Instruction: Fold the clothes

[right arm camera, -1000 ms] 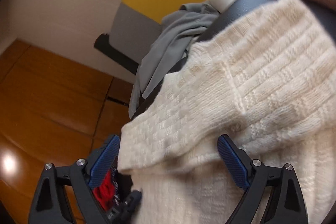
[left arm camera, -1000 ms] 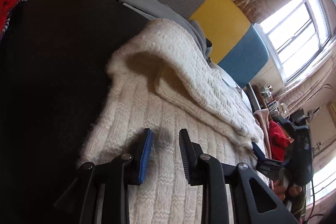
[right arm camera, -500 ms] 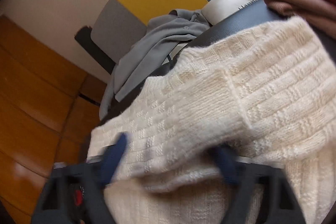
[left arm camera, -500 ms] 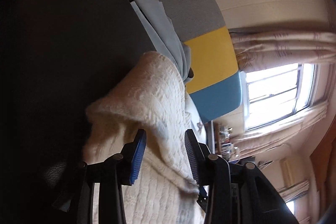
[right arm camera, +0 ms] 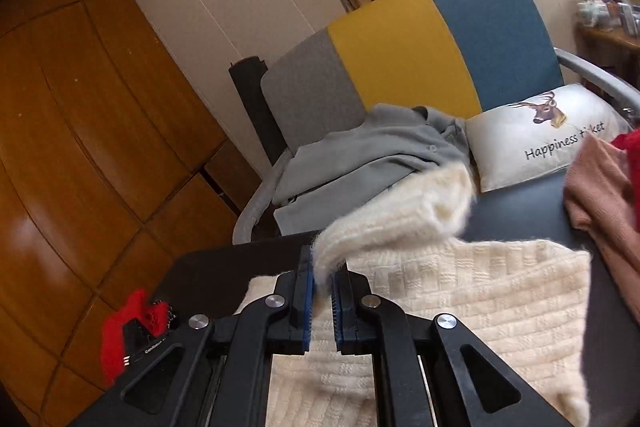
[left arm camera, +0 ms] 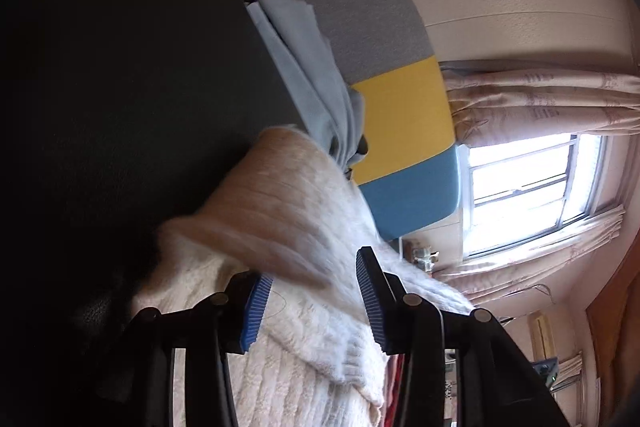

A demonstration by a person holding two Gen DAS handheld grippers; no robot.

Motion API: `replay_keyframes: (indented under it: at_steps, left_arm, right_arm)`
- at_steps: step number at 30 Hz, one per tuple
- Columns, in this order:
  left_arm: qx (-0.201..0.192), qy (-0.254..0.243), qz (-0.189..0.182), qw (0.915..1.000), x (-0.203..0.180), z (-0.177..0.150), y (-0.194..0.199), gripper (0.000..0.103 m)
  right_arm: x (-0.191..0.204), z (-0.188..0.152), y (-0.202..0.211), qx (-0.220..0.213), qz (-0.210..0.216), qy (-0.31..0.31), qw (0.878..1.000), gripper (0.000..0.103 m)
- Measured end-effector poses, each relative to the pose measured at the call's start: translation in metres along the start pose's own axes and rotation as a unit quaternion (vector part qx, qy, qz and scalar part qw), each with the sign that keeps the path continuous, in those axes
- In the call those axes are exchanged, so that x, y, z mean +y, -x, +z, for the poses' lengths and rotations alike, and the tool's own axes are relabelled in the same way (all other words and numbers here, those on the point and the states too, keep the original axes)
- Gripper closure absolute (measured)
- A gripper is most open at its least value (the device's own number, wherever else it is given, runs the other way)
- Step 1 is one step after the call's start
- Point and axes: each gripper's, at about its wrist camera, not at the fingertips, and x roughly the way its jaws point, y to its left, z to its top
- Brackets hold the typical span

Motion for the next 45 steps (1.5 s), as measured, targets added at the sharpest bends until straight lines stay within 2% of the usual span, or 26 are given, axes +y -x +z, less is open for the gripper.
replay_keyframes:
  at_steps: [3, 7, 9, 10, 12, 16, 18, 19, 21, 23, 26, 29, 31, 33, 34, 35, 37, 38, 40, 41, 43, 45]
  left_arm:
    - [0.003, 0.019, 0.01, 0.9998, 0.011, -0.004, 0.0, 0.06]
    - [-0.008, 0.032, 0.011, 0.9994, 0.023, -0.005, 0.003, 0.06]
    - [-0.012, 0.021, 0.019, 0.9995, 0.024, -0.005, 0.002, 0.061]
    - [-0.013, 0.012, 0.032, 0.9993, 0.023, -0.005, 0.0, 0.065]
    - [-0.009, -0.002, 0.05, 0.9987, 0.021, -0.005, -0.003, 0.069]
    - [-0.023, -0.05, 0.073, 0.9958, 0.011, -0.009, 0.005, 0.087]
    - [-0.039, -0.085, 0.094, 0.9912, 0.005, -0.013, 0.015, 0.091]
    - [-0.041, -0.102, 0.104, 0.9885, 0.004, -0.016, 0.019, 0.091]
    - [-0.027, -0.121, 0.132, 0.9835, 0.011, -0.025, 0.021, 0.091]
    - [-0.012, -0.121, 0.122, 0.985, 0.023, -0.034, 0.023, 0.095]
    - [-0.003, -0.139, 0.125, 0.9824, 0.02, -0.037, 0.031, 0.093]
    - [0.007, -0.17, 0.134, 0.9763, 0.011, -0.038, 0.035, 0.085]
    - [0.012, -0.19, 0.144, 0.9711, 0.004, -0.039, 0.037, 0.085]
    - [0.01, -0.186, 0.135, 0.9731, 0.001, -0.035, 0.044, 0.084]
    - [0.008, -0.184, 0.128, 0.9746, 0.0, -0.033, 0.048, 0.082]
    - [0.001, -0.185, 0.125, 0.9749, -0.003, -0.027, 0.053, 0.081]
    - [-0.023, -0.192, 0.121, 0.9736, -0.009, -0.011, 0.066, 0.076]
    - [-0.025, -0.195, 0.122, 0.9727, -0.013, 0.0, 0.066, 0.071]
    - [-0.019, -0.203, 0.128, 0.9707, -0.024, 0.026, 0.058, 0.068]
    - [-0.007, -0.198, 0.125, 0.9722, -0.026, 0.039, 0.051, 0.066]
    - [0.029, -0.178, 0.111, 0.9773, -0.023, 0.066, 0.03, 0.065]
    - [0.068, -0.153, 0.097, 0.9811, -0.017, 0.09, 0.007, 0.064]
  right_arm:
    - [-0.033, -0.028, -0.001, 0.024, -0.029, -0.03, 0.999, 0.095]
    - [-0.087, -0.066, -0.009, 0.056, -0.042, -0.111, 0.991, 0.095]
    - [-0.115, -0.085, -0.014, 0.072, -0.048, -0.151, 0.985, 0.088]
    - [-0.126, -0.093, -0.014, 0.075, -0.044, -0.172, 0.981, 0.087]
    - [-0.14, -0.097, -0.009, 0.051, -0.006, -0.219, 0.974, 0.076]
    - [-0.149, -0.093, -0.004, 0.019, -0.005, -0.248, 0.969, 0.073]
    - [-0.141, -0.085, 0.0, 0.016, -0.029, -0.217, 0.976, 0.089]
    - [-0.132, -0.08, 0.004, 0.012, -0.039, -0.186, 0.982, 0.092]
    - [-0.118, -0.074, 0.008, 0.022, -0.074, -0.122, 0.99, 0.092]
    - [-0.125, -0.077, 0.008, 0.047, -0.107, -0.098, 0.988, 0.092]
    - [-0.142, -0.089, 0.013, 0.055, -0.12, -0.104, 0.986, 0.093]
    - [-0.135, -0.077, 0.027, 0.032, -0.113, -0.09, 0.989, 0.093]
    - [-0.13, -0.068, 0.029, 0.025, -0.119, -0.073, 0.99, 0.093]
    - [-0.126, -0.059, 0.026, 0.028, -0.134, -0.054, 0.989, 0.093]
    - [-0.131, -0.061, 0.015, 0.049, -0.149, -0.053, 0.986, 0.092]
    - [-0.135, -0.063, 0.007, 0.064, -0.159, -0.052, 0.984, 0.089]
    - [-0.143, -0.068, 0.009, 0.068, -0.159, -0.059, 0.983, 0.088]
    - [-0.144, -0.069, 0.011, 0.065, -0.165, -0.059, 0.982, 0.081]
    - [-0.135, -0.059, 0.024, 0.035, -0.202, -0.046, 0.978, 0.064]
    - [-0.13, -0.054, 0.03, 0.019, -0.215, -0.037, 0.976, 0.052]
    - [-0.107, -0.043, 0.034, -0.005, -0.188, -0.004, 0.982, 0.042]
    - [-0.085, -0.037, 0.022, 0.005, -0.132, 0.024, 0.991, 0.033]
